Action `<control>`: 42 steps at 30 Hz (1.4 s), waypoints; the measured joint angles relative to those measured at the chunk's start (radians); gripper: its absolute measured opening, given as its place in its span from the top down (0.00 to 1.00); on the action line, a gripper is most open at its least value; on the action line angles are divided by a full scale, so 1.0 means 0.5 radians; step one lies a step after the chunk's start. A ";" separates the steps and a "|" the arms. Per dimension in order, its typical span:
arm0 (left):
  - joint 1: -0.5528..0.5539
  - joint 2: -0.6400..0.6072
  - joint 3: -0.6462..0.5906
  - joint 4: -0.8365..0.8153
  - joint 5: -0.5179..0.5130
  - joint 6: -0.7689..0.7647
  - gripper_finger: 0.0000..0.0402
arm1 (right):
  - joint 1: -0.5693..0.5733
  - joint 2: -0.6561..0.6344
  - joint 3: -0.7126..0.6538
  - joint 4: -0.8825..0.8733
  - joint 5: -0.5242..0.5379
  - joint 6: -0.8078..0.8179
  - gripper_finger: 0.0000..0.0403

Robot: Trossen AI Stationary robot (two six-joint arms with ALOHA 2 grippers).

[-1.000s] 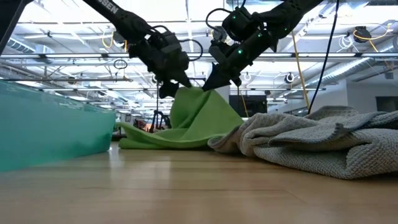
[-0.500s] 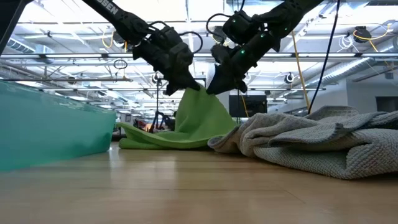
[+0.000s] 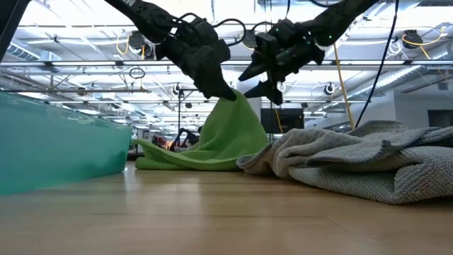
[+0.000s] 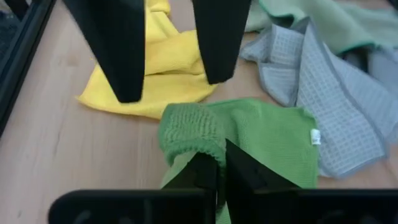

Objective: Fold microfiber towels
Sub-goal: Fold the green microfiber cloth

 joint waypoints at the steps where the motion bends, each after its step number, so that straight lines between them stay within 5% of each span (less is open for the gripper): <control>1: -0.014 0.000 0.000 0.001 -0.019 0.019 0.96 | -0.005 0.014 0.000 0.019 -0.045 -0.051 0.44; 14: -0.080 0.000 0.000 0.003 -0.133 0.082 0.94 | -0.021 0.147 0.000 0.203 -0.170 -0.184 0.46; 20: -0.086 0.000 0.000 0.003 -0.145 0.107 0.94 | -0.040 0.233 0.001 0.319 -0.472 -0.076 0.46; 25: -0.085 0.000 0.000 0.003 -0.185 0.150 0.94 | -0.040 0.289 0.000 0.354 -0.526 -0.087 0.50; 32: -0.085 0.000 0.000 0.002 -0.196 0.141 0.94 | -0.040 0.288 0.001 0.440 -0.522 -0.146 0.63; 42: -0.035 -0.002 0.000 -0.105 -0.520 -0.124 0.94 | -0.042 0.257 0.001 0.430 -0.519 -0.167 0.90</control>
